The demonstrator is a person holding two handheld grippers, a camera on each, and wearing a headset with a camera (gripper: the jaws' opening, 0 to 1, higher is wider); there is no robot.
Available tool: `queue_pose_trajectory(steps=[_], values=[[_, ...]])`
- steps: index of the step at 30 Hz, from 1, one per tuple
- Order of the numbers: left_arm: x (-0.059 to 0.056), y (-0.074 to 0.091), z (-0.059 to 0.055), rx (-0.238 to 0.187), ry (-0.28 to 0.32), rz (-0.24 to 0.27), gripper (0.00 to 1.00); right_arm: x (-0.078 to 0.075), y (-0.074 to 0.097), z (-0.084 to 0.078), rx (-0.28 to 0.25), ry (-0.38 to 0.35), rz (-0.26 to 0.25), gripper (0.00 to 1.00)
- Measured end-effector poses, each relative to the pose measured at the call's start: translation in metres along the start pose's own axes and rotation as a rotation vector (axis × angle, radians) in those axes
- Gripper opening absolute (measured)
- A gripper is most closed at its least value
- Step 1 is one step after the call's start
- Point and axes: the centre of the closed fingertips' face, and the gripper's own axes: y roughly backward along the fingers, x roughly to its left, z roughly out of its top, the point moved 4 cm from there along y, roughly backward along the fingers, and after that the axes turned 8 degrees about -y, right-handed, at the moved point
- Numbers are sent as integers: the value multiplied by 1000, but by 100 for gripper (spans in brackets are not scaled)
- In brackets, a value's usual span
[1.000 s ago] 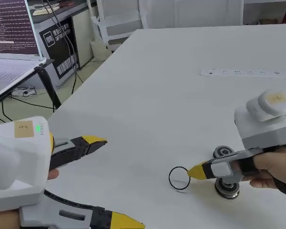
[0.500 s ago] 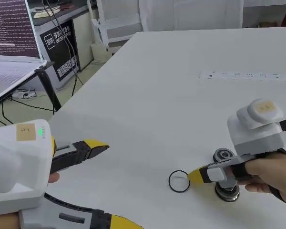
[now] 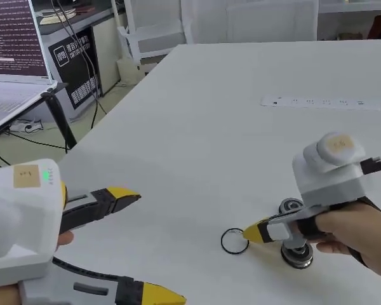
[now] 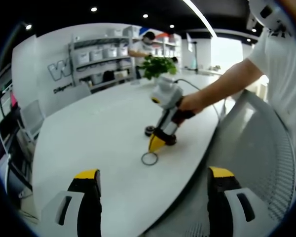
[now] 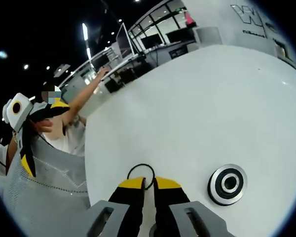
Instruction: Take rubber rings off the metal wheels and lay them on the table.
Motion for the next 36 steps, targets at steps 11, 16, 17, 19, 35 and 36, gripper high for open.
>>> queue_pose_trajectory(steps=[11, 16, 17, 19, 35, 36], values=[[-1, 0, 1, -3, -5, -1, 90, 6, 21, 4, 5, 99, -15, 12], [-1, -1, 1, -2, -7, -8, 90, 16, 41, 15, -35, 167, -3, 15], [-1, -2, 0, 3, -10, -11, 90, 18, 44, 17, -42, 184, 2, 17], [-1, -2, 0, 9, -15, -16, 90, 24, 51, 21, -66, 217, 10, 19], [-3, -4, 1, 16, -34, -34, 90, 30, 107, 22, -181, 317, -7, 33], [-3, -4, 1, 15, -35, -35, 90, 30, 112, 21, -185, 330, -8, 34]])
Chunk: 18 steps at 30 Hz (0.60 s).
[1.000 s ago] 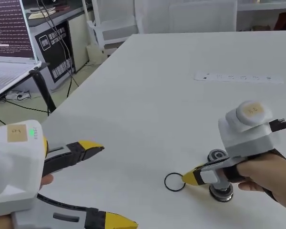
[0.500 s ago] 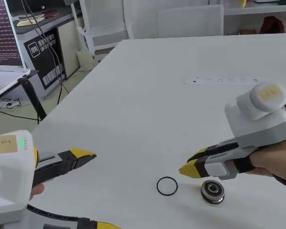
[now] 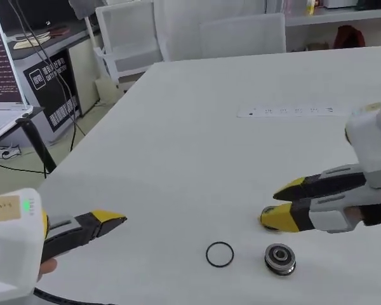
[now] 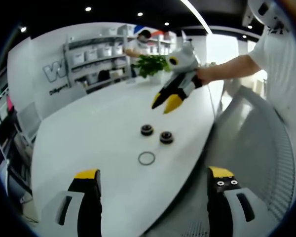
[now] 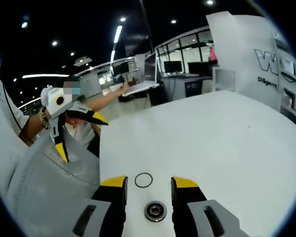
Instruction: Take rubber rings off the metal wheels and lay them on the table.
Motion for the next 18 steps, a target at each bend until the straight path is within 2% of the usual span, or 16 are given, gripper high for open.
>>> queue_pose_trajectory(steps=[8, 11, 15, 18], values=[[2, -1, 2, -4, -8, -3, 90, 3, 22, -10, -29, 66, -4, 47], [2, -2, 4, -7, -11, -8, 90, 3, 29, -14, -50, 56, 1, 54], [2, -5, 6, -5, -25, -21, 90, -1, 34, -22, -63, 60, -20, 54], [5, -5, 13, -15, -38, -17, 90, -6, 36, -29, -68, 37, -37, 56]])
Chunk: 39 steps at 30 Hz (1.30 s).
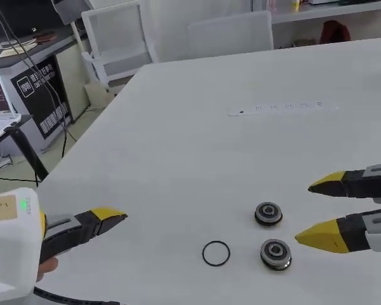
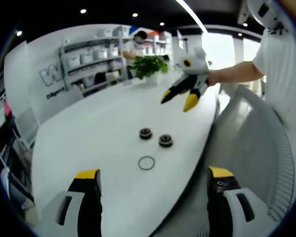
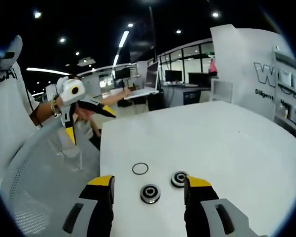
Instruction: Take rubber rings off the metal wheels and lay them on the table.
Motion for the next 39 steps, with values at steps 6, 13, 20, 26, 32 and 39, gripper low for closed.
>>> queue_pose_trajectory(steps=[6, 13, 20, 26, 32, 39], values=[[7, -1, 19, -39, -18, 4, 88, -9, 0, -16, -1, -37, -35, 55], [9, -6, 45, -100, -59, -1, 86, -14, -3, -33, 15, -77, -44, 54], [7, -22, 62, -105, -130, -43, 85, -16, -6, -45, 22, -112, -47, 53], [7, -37, 76, -112, -190, -76, 83, -16, -7, -53, 24, -139, -47, 53], [4, -57, 93, -143, -234, -144, 81, -15, -11, -58, 28, -158, -48, 52], [2, -81, 114, -200, -270, -192, 78, -14, -16, -59, 26, -171, -45, 51]])
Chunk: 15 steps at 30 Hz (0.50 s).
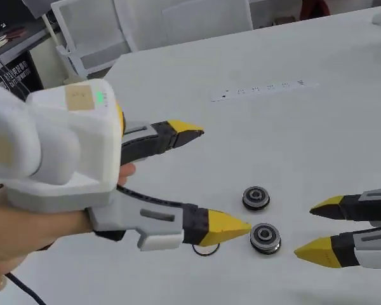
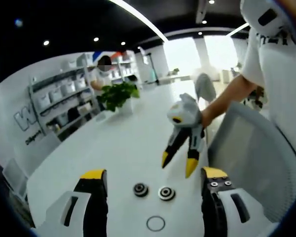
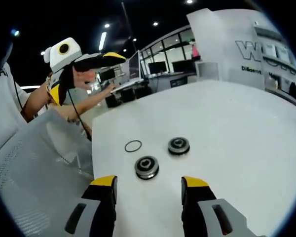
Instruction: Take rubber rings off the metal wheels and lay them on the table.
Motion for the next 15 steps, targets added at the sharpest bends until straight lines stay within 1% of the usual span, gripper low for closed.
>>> queue_pose_trajectory(steps=[5, 9, 12, 15], values=[[2, -21, 2, -5, -23, -24, 76, 1, -6, 0, 12, 6, 7, 50], [1, -33, 1, -18, -20, -41, 73, 2, -9, 0, 16, 11, 13, 49], [-1, -44, -4, -18, -12, -57, 71, 2, -11, 0, 18, 11, 16, 49], [-1, -53, -17, 6, -12, -66, 69, 1, -13, 0, 22, 11, 20, 48]])
